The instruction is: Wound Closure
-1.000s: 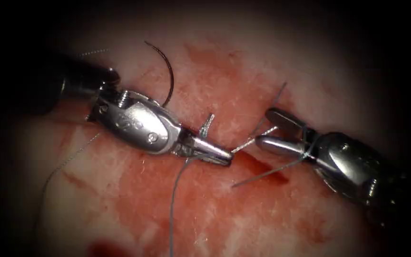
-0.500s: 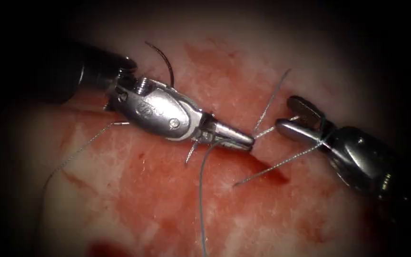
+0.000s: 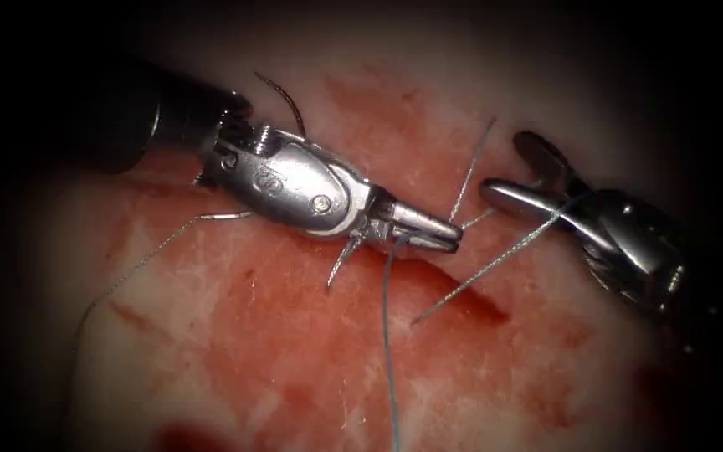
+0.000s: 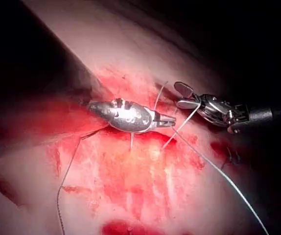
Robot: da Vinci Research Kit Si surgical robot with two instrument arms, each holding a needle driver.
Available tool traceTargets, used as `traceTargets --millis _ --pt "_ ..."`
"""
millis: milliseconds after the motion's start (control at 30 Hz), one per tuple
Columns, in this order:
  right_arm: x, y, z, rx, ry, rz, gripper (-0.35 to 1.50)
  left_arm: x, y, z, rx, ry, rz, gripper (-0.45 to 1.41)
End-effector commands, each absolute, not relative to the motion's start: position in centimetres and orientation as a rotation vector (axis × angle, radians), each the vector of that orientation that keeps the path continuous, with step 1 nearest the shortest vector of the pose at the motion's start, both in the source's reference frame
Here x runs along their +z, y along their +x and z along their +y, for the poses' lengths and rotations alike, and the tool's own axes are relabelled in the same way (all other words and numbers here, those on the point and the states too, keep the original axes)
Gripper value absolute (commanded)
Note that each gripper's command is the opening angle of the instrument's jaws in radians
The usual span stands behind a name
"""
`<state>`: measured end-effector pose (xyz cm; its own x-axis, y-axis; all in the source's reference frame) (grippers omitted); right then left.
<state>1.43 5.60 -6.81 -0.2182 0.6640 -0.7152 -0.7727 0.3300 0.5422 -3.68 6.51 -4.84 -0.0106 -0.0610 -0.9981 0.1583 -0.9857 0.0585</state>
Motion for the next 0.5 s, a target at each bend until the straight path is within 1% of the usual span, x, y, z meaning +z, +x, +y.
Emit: traceTargets --millis 33,200,367,500 --pt "-6.67 1.5 5.6 1.328 -0.12 1.204 0.96 -4.8 -3.72 6.49 -2.134 2.095 0.103 -0.35" --pt "-6.58 1.56 5.6 1.323 -0.106 1.209 0.96 -4.79 -3.71 6.54 -2.162 2.099 0.11 -0.35" --pt "-6.57 1.8 5.64 1.308 -0.081 1.201 0.96 -4.72 -3.69 6.54 -2.191 2.086 0.129 -0.35" --pt "-6.49 1.9 5.67 1.307 -0.085 1.191 0.96 -4.71 -3.67 6.55 -2.199 2.086 0.131 -0.35"
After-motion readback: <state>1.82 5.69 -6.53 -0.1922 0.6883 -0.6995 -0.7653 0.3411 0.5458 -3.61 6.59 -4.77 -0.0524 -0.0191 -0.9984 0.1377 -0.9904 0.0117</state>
